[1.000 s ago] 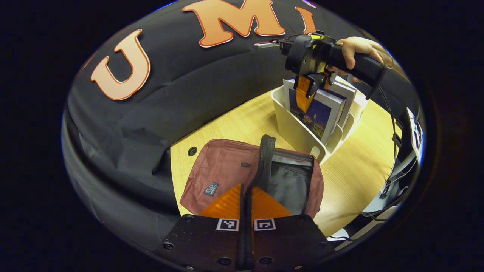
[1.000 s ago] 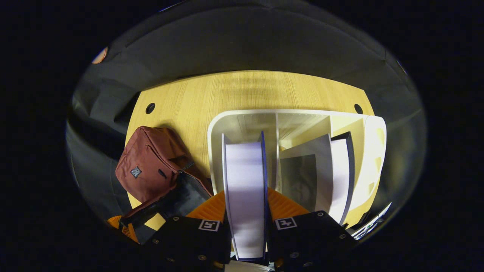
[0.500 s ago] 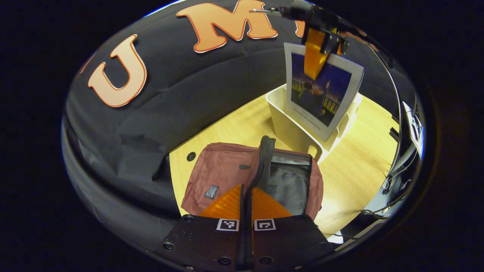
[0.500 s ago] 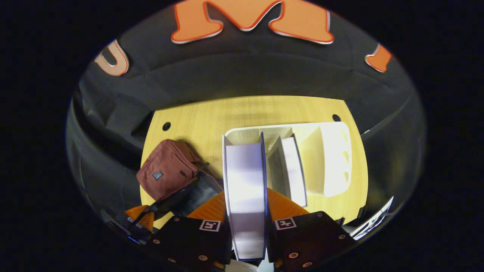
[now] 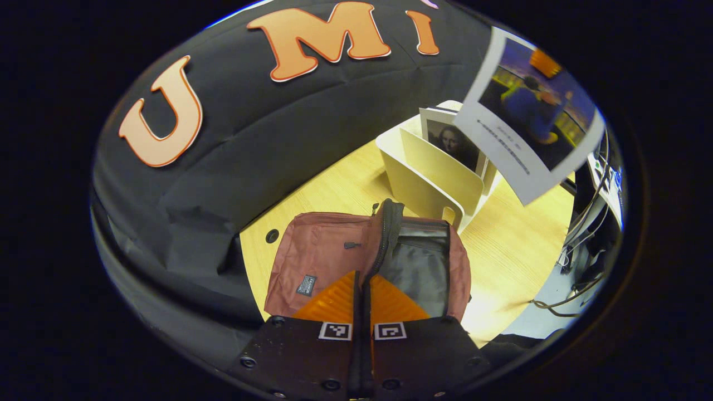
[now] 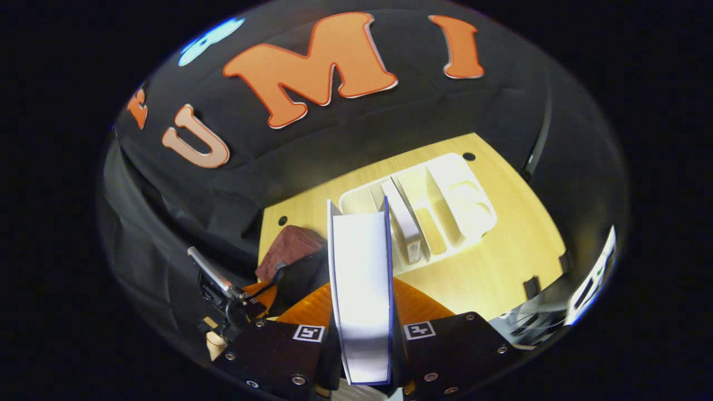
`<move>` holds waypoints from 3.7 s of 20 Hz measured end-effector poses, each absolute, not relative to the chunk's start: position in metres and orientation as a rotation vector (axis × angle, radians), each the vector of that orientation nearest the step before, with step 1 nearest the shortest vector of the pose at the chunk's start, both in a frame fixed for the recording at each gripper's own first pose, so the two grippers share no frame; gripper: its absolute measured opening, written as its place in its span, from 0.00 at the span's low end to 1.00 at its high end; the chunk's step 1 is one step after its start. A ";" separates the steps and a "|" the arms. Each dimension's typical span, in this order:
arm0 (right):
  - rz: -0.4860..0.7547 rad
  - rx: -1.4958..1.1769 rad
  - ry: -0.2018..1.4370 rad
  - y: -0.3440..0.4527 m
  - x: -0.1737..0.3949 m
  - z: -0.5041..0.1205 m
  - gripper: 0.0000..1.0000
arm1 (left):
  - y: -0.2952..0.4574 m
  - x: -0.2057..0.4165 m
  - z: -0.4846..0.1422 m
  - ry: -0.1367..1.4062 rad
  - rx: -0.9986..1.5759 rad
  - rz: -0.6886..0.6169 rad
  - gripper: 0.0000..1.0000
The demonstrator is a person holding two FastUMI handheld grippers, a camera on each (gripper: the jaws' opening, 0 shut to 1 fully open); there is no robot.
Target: Open the schoolbag, grab two books from the bookshelf and put them into the schoolbag.
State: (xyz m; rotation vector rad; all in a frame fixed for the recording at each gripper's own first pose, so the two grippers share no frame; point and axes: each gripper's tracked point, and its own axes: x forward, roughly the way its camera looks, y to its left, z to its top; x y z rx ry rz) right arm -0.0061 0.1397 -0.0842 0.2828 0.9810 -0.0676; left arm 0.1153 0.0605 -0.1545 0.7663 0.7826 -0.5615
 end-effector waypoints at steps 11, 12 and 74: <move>0.023 0.967 0.870 0.152 -0.058 -0.273 0.37 | 0.052 0.115 -0.144 0.788 0.803 -0.561 0.01; 0.028 1.003 0.861 0.156 -0.050 -0.285 0.36 | 0.052 0.116 -0.144 0.793 0.804 -0.562 0.01; -0.109 -0.188 1.299 0.057 0.191 -0.271 0.90 | 0.067 0.118 -0.153 0.822 0.717 -0.516 0.01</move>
